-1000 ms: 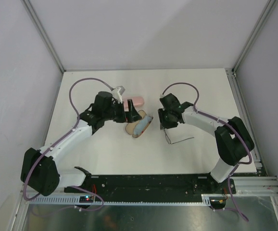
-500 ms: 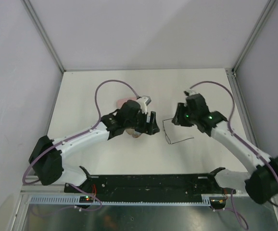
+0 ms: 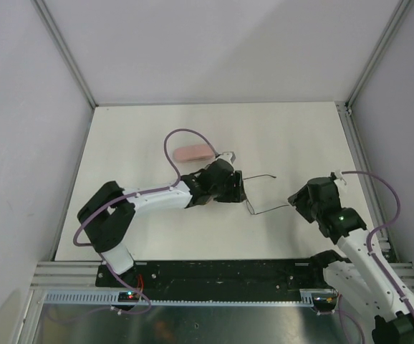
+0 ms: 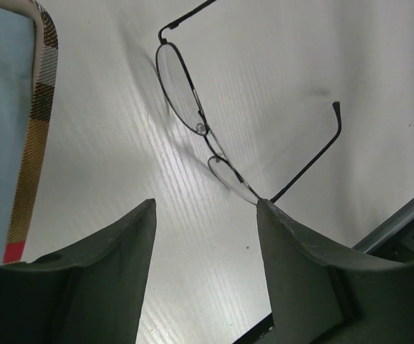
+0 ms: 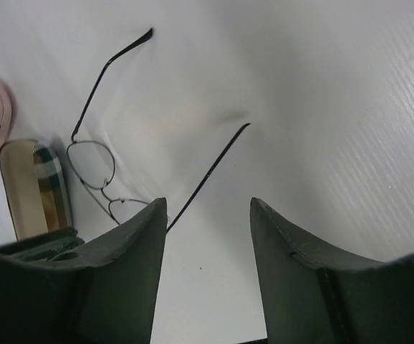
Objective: Organize the sunglasses
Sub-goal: Fold the right temple of the sunglasses with the sunglasses.
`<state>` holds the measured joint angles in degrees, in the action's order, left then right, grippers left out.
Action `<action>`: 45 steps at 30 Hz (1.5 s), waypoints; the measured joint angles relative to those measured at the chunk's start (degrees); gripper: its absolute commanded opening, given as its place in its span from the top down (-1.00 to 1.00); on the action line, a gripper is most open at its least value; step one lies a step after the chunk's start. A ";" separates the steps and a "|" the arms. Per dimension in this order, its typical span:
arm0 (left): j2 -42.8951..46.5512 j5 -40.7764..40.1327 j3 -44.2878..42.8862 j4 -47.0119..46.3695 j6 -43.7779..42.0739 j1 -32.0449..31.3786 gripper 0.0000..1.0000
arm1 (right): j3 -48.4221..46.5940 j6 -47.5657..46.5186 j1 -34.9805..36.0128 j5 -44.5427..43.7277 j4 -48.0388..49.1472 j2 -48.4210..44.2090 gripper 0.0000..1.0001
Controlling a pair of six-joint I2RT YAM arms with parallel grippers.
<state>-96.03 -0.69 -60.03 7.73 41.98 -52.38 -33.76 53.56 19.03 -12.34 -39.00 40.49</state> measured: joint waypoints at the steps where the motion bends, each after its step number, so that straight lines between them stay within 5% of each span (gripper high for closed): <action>1: -0.22 -0.87 -0.07 -0.37 0.96 -0.28 -0.23 | 0.35 1.60 -0.63 -0.02 -0.17 0.11 -0.06; 25: -7.17 -5.57 -3.41 -5.70 8.72 -0.76 0.20 | 8.35 14.82 -5.18 8.39 15.52 15.41 0.02; 31: -8.83 -5.18 -4.24 -5.95 9.18 -0.76 0.44 | 8.37 15.04 -5.18 9.20 19.50 19.78 0.25; 39: -9.99 -4.57 -5.11 -6.16 9.27 -0.76 0.94 | 8.57 13.97 -5.14 10.36 23.43 22.80 0.92; 45: -11.39 -2.69 -6.93 -7.04 8.98 -0.83 0.99 | 8.57 11.10 -3.72 11.34 27.87 25.05 1.00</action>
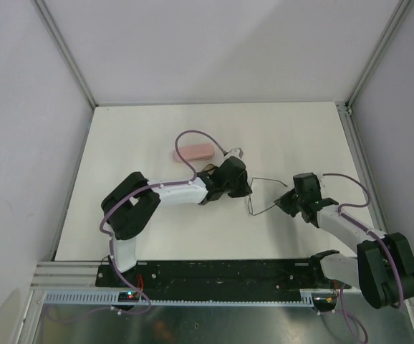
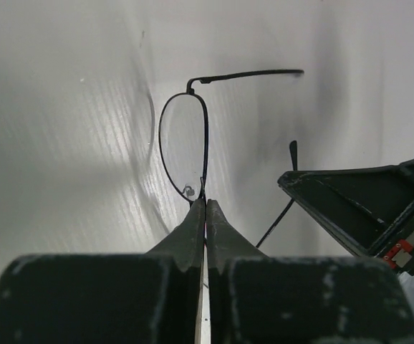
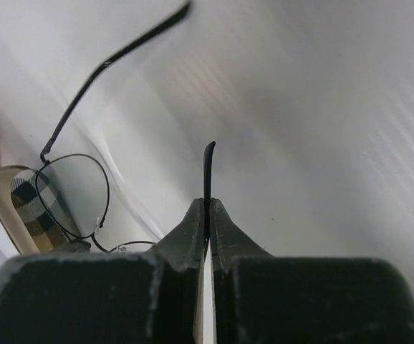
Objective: Organize the sunglasses
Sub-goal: Fold the right temple of the sunglasses with the sunglasses, then fold the left temple of the sunglasses with the sunglasses.
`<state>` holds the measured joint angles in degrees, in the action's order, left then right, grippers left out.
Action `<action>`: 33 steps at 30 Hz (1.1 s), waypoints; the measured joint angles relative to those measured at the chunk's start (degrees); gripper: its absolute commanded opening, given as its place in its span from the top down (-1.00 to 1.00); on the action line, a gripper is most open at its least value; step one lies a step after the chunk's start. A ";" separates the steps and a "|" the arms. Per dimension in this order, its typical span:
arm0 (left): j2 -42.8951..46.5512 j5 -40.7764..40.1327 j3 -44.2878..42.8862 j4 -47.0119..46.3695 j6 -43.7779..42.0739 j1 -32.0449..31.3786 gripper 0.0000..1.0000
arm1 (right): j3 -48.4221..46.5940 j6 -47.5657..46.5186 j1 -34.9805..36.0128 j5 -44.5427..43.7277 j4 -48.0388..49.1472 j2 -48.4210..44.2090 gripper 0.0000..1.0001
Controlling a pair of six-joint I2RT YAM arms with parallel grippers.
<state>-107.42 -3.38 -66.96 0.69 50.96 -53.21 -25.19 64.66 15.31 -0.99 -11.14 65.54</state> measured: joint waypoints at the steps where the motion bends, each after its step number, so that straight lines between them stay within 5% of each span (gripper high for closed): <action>1: -0.33 0.52 -0.33 -0.22 -0.09 0.00 0.99 | 0.00 -0.66 0.48 0.00 1.01 0.52 1.00; 13: -2.91 5.05 -3.06 -0.20 -4.72 -2.16 1.00 | -0.52 -10.62 5.92 4.00 13.00 5.22 0.89; 23: -3.41 6.86 -3.41 -0.59 -5.64 -2.32 1.00 | -1.31 -15.89 5.53 8.39 13.55 6.40 0.30; 33: -3.41 9.99 -2.73 -0.42 -10.45 -0.70 0.99 | -4.13 -29.44 -1.70 10.93 3.54 -9.75 -0.09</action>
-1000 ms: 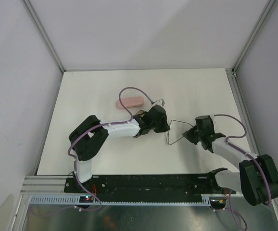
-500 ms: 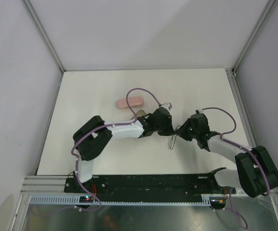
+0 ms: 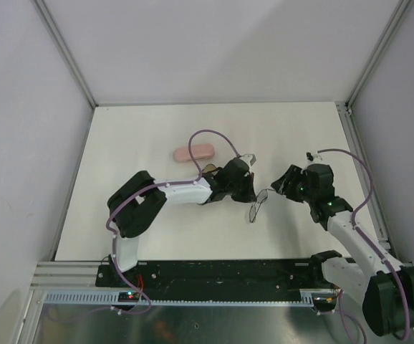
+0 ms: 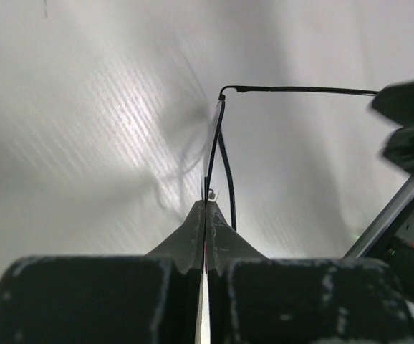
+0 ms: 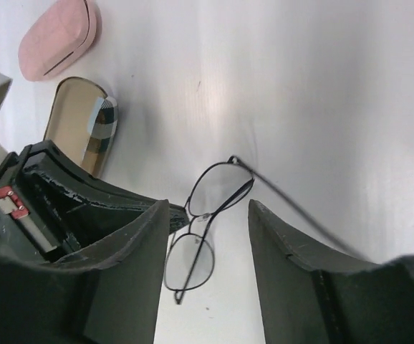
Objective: Organize the sunglasses
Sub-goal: Fold the left temple of the sunglasses with the sunglasses.
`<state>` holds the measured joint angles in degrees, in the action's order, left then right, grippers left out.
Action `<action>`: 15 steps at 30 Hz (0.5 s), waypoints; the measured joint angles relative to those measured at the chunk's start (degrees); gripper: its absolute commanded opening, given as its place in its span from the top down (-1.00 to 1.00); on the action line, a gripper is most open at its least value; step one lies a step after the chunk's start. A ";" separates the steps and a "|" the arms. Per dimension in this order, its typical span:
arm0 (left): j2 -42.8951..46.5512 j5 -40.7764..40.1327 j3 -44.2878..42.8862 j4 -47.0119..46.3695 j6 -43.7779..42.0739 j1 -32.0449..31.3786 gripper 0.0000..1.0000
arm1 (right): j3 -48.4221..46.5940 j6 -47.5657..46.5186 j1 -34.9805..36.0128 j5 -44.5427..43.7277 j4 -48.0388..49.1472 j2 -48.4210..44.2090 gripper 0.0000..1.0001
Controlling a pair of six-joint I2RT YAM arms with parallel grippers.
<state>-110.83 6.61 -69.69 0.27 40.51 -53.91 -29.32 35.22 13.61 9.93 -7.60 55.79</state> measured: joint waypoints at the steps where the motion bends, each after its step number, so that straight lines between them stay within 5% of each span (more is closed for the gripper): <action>1: 0.09 0.81 0.39 0.00 -1.01 0.31 1.00 | -0.44 -2.01 -0.57 -0.07 -0.98 -1.01 -0.10; 15: 6.12 6.67 3.61 7.19 -13.66 2.95 1.00 | -3.82 -17.09 3.37 0.76 -10.91 2.25 -0.04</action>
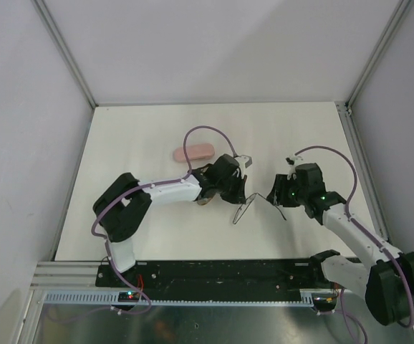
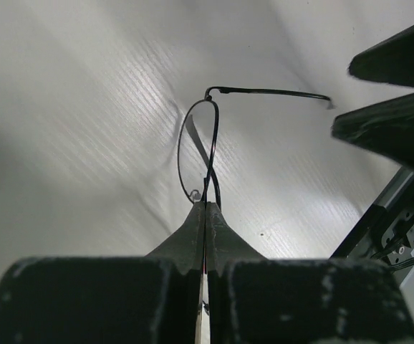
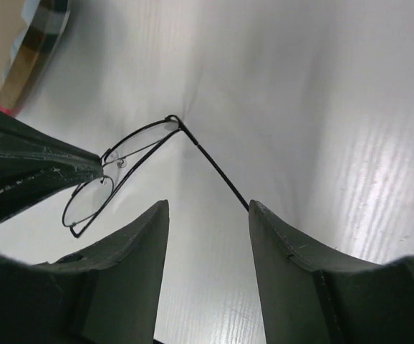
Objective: Organize the sunglasses
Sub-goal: Fold the left temple of the sunglasses with the sunglasses.
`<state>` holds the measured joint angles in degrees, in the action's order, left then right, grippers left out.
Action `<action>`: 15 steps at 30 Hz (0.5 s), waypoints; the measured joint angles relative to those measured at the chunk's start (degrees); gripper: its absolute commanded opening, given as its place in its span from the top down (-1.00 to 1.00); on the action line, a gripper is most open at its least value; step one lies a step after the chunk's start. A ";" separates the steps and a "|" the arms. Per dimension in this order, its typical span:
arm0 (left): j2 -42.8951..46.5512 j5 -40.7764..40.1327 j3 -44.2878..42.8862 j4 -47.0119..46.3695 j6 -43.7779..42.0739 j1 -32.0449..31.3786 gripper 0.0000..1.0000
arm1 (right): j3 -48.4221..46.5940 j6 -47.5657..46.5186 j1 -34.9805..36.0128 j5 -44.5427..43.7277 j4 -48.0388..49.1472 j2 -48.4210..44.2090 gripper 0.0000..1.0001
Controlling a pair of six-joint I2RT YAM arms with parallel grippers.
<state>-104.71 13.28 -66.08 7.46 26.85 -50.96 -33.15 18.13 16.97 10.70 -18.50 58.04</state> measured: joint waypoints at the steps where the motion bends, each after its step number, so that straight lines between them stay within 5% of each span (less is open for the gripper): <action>1: 0.31 -0.02 0.00 0.22 -0.39 0.00 1.00 | -0.22 -0.13 0.70 0.26 -0.13 0.83 -0.03; 15: 0.48 -0.11 -0.72 3.17 -2.36 0.00 1.00 | -0.61 -1.73 7.85 -3.41 -1.14 6.12 -0.04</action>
<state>-104.22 13.17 -66.81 10.63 24.49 -50.96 -33.76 16.40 24.82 7.29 -19.64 64.16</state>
